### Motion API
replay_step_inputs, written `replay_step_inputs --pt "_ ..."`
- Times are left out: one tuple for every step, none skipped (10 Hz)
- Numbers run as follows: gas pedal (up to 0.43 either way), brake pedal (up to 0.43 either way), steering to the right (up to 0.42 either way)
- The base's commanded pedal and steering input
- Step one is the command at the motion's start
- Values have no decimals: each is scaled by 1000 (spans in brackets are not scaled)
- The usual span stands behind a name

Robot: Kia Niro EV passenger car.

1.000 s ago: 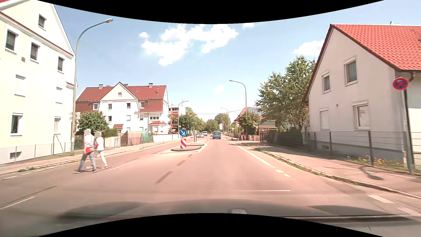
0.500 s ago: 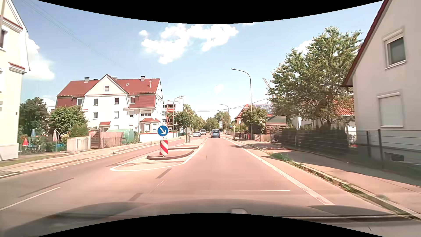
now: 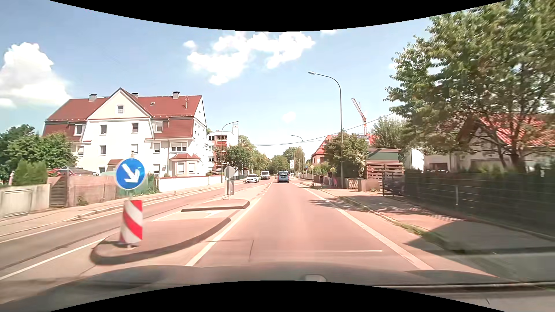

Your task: Follow the waypoints while adhering to traffic rules and regulations

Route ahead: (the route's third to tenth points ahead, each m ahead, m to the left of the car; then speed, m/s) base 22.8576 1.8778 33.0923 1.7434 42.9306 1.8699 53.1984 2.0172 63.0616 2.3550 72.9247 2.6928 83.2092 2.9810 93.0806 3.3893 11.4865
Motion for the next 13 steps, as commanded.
replay_step_inputs --pt "110 0 -8" --pt "110 0 -9" --pt "110 0 -9" --pt "110 0 -10" --pt "110 0 -10" --pt "110 0 -10" --pt "118 0 -10" --pt "130 0 -10" --pt "130 0 -10" --pt "130 0 -10" --pt "130 0 -10" --pt "138 0 -10" --pt "150 0 -10"
